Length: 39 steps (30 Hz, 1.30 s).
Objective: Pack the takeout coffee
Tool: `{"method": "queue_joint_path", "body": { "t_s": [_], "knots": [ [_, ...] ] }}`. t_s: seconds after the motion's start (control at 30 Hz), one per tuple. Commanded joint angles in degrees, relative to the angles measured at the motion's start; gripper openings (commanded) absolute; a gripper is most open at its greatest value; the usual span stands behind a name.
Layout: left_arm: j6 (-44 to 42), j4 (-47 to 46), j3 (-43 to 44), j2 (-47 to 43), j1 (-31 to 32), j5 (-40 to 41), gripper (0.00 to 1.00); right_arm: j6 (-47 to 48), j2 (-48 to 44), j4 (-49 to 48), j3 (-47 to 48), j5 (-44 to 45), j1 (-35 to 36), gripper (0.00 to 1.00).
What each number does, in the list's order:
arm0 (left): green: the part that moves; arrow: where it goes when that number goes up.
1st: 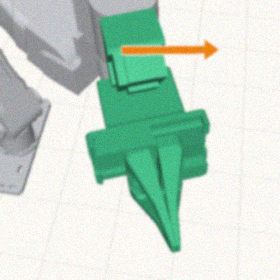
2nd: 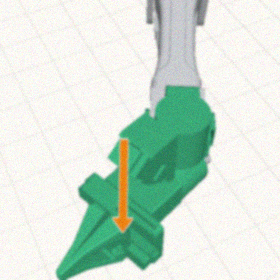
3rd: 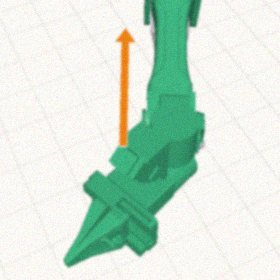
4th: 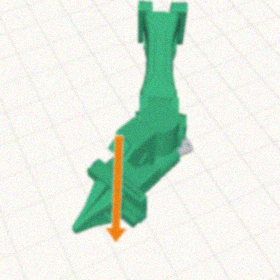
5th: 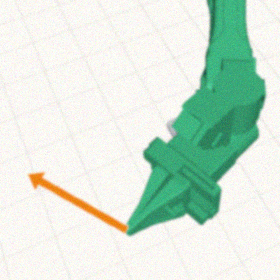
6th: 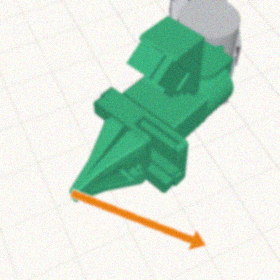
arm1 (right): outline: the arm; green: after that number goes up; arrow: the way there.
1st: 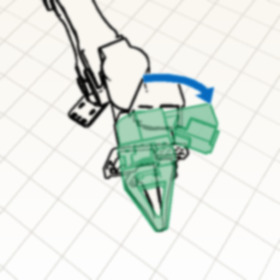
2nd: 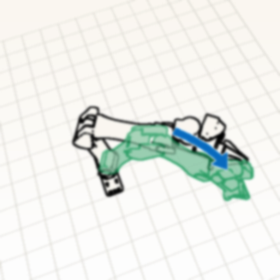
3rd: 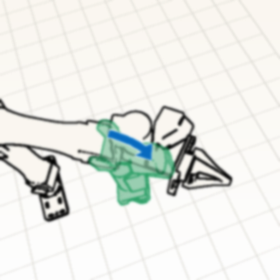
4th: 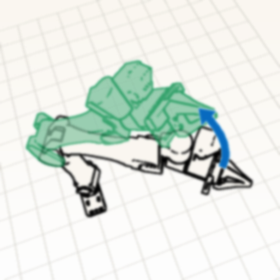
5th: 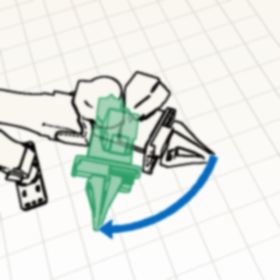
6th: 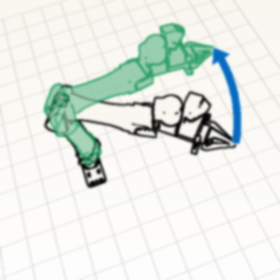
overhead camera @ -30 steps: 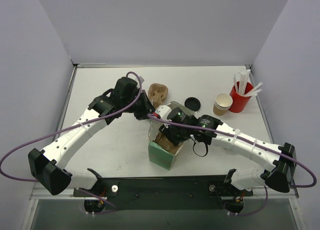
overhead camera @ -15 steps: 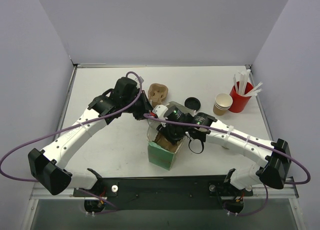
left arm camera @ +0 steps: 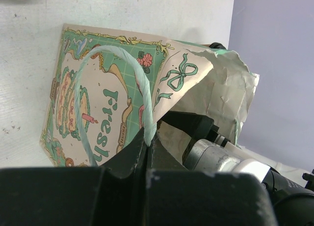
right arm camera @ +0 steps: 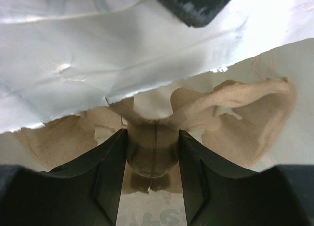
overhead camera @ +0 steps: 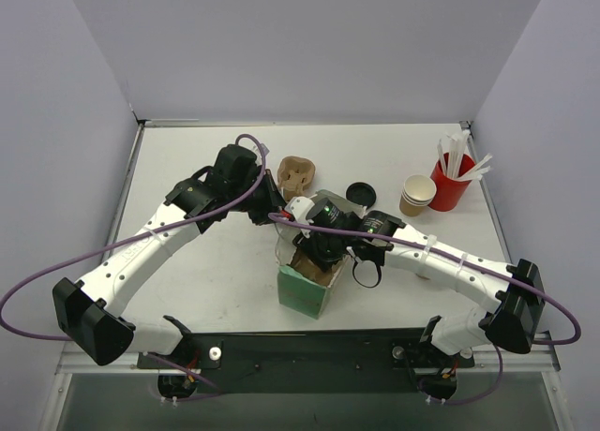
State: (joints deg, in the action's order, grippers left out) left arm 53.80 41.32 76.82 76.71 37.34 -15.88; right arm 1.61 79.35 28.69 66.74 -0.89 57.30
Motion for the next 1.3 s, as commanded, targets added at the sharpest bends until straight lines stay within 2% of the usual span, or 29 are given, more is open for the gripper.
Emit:
{"method": "queue_joint_path", "body": {
  "t_s": [0.0,0.4,0.5,0.9,1.27],
  "knots": [
    [0.78,-6.43,1.76,-0.77,1.24,-3.28,0.00,1.21,1.42,-0.30,-0.74,-2.02,0.09,0.40],
    [0.78,-6.52,1.49,-1.56,1.42,-3.19,0.00,0.77,1.33,-0.47,-0.74,-2.81,0.18,0.42],
    [0.78,-6.60,1.41,-1.56,1.51,-3.28,0.00,0.68,1.24,-0.47,-0.65,-2.81,0.10,0.49],
    [0.87,-6.69,1.23,-1.82,1.68,-3.11,0.00,0.15,0.90,-0.47,-0.30,-2.37,0.10,0.52],
    [0.52,-6.17,1.32,-2.09,1.77,-2.23,0.00,-3.26,1.16,6.73,10.42,0.71,0.09,0.61]
  ]
}}
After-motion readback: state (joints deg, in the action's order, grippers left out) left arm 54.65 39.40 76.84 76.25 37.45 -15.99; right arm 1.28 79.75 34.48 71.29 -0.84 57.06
